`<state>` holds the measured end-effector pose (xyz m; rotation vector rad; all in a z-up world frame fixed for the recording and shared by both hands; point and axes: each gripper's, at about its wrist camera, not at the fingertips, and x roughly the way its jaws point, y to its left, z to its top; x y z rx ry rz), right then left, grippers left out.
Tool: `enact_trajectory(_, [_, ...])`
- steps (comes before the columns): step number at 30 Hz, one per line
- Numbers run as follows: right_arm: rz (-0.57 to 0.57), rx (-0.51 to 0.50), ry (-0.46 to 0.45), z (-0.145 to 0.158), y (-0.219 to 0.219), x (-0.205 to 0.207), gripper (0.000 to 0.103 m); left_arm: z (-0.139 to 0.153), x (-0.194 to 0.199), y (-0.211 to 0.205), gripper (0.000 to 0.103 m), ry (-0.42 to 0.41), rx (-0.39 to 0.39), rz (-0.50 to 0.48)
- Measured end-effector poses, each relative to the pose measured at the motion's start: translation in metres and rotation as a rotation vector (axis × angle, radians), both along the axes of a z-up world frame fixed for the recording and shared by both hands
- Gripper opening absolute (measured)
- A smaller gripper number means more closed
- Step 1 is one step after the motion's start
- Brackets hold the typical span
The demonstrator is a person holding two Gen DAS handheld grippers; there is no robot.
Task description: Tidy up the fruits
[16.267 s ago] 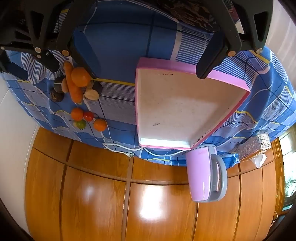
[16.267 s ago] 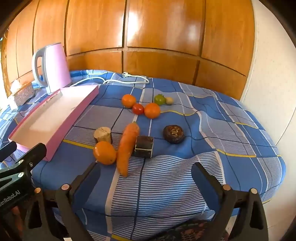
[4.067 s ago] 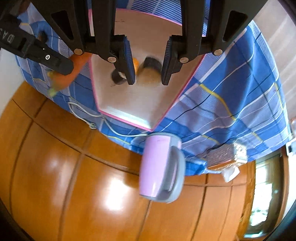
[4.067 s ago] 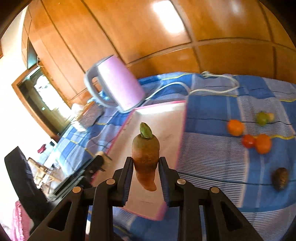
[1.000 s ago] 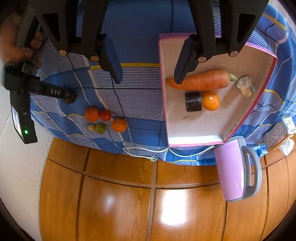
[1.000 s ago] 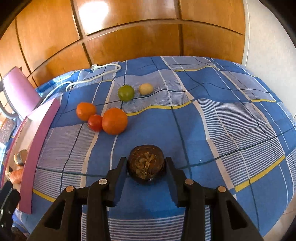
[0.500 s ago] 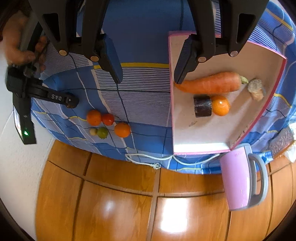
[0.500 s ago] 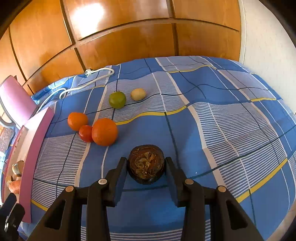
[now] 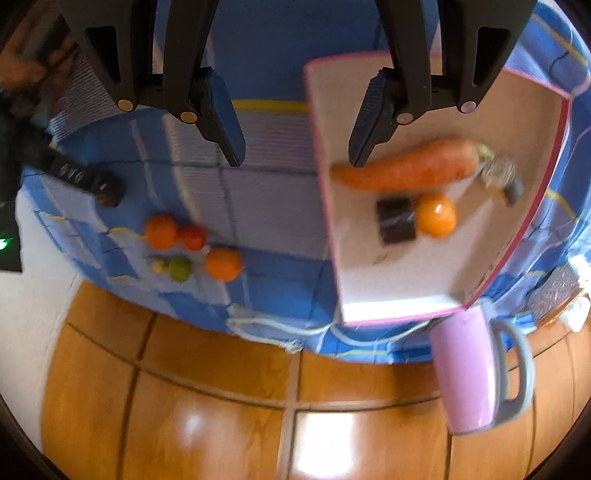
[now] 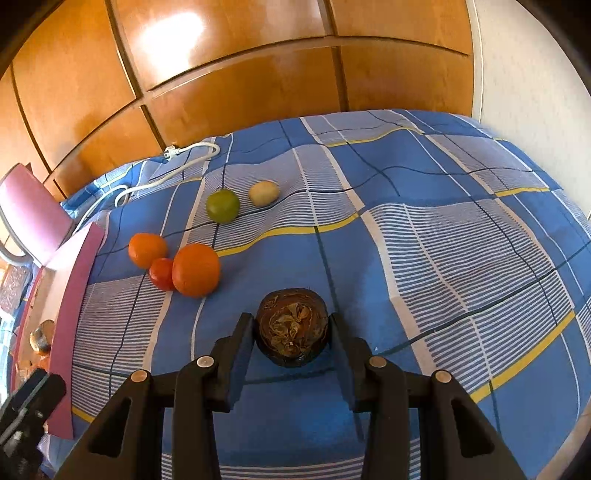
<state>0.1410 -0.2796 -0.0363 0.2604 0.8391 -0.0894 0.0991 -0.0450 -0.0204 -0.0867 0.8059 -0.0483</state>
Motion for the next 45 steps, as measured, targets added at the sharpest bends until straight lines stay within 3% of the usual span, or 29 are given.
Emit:
enact_trajectory(3, [0.0, 0.001, 0.001, 0.0, 0.0, 0.0, 0.041, 0.006, -0.013, 0.007, 0.059, -0.042, -0.027, 0.015])
enact_trajectory(8, [-0.013, 0.02, -0.003, 0.001, -0.004, -0.001, 0.041, 0.031, -0.039, 0.0, 0.06, -0.174, 0.023, 0.028])
enact_trajectory(12, [-0.031, 0.016, -0.007, 0.002, -0.006, -0.003, 0.041, 0.047, -0.029, -0.013, 0.06, -0.211, 0.019, -0.059])
enact_trajectory(14, [-0.041, 0.014, -0.007, 0.002, -0.008, -0.003, 0.041, 0.046, -0.019, -0.024, 0.056, -0.201, 0.017, -0.123])
enact_trajectory(16, [-0.045, 0.014, -0.008, 0.002, -0.009, -0.003, 0.041, 0.041, -0.004, -0.037, 0.041, -0.16, -0.001, -0.196])
enact_trajectory(19, [-0.055, 0.008, -0.009, 0.001, -0.01, -0.003, 0.041, 0.031, 0.014, -0.052, 0.031, -0.118, -0.017, -0.259])
enact_trajectory(24, [-0.064, 0.006, -0.01, 0.001, -0.011, -0.003, 0.041, 0.018, 0.042, -0.075, 0.026, -0.062, -0.054, -0.339])
enact_trajectory(29, [-0.061, 0.006, -0.01, 0.001, -0.011, -0.002, 0.041, 0.012, 0.071, -0.093, 0.026, -0.023, -0.121, -0.372])
enact_trajectory(38, [-0.044, -0.016, -0.006, 0.001, -0.008, -0.001, 0.041, -0.003, 0.104, -0.114, 0.027, 0.023, -0.139, -0.365])
enact_trajectory(40, [-0.041, -0.019, -0.007, 0.001, -0.008, -0.001, 0.041, -0.005, 0.106, -0.115, 0.036, 0.022, -0.143, -0.362])
enact_trajectory(45, [-0.02, -0.026, -0.006, 0.001, -0.005, -0.001, 0.041, -0.007, 0.112, -0.119, 0.043, 0.017, -0.122, -0.355])
